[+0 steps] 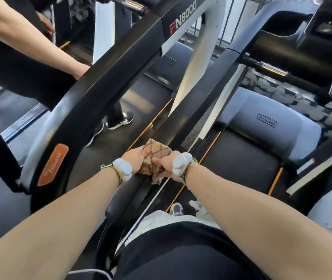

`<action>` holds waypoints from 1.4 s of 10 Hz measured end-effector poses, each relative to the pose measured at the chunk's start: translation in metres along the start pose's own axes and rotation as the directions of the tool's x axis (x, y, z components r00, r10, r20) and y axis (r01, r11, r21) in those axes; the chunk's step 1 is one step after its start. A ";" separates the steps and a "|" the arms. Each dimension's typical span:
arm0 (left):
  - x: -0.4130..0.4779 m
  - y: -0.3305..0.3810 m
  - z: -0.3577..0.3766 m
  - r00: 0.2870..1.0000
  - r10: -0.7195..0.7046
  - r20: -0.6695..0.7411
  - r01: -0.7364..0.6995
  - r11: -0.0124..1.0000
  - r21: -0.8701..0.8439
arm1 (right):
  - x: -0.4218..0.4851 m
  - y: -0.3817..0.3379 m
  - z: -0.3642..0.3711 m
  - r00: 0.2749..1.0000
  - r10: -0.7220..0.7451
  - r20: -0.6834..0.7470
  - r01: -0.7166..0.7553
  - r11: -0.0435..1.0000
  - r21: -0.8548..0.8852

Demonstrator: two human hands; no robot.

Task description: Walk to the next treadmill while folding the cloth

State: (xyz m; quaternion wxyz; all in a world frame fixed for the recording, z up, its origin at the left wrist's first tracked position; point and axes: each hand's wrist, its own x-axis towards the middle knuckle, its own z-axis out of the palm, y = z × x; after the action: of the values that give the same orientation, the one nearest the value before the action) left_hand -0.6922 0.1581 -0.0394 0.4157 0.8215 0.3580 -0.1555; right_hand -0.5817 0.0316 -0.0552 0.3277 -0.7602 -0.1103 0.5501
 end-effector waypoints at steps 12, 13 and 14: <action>-0.131 -0.179 0.053 0.905 -0.423 0.038 0.424 0.906 -0.005 | 0.004 0.107 0.213 0.834 0.290 0.469 -0.441 0.862 0.252; -0.128 -0.178 0.043 0.913 -0.400 0.077 0.399 0.917 0.022 | 0.009 0.113 0.207 0.846 0.265 0.463 -0.415 0.873 0.258; -0.120 -0.174 0.030 0.912 -0.399 0.092 0.393 0.917 0.072 | 0.009 0.107 0.201 0.860 0.245 0.448 -0.382 0.891 0.246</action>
State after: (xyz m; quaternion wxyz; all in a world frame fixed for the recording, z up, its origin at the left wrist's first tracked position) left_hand -0.8992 0.1484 -0.0909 0.3723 0.7331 0.4907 -0.2885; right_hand -0.7817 0.0309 -0.1642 0.3236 -0.5721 0.0438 0.7524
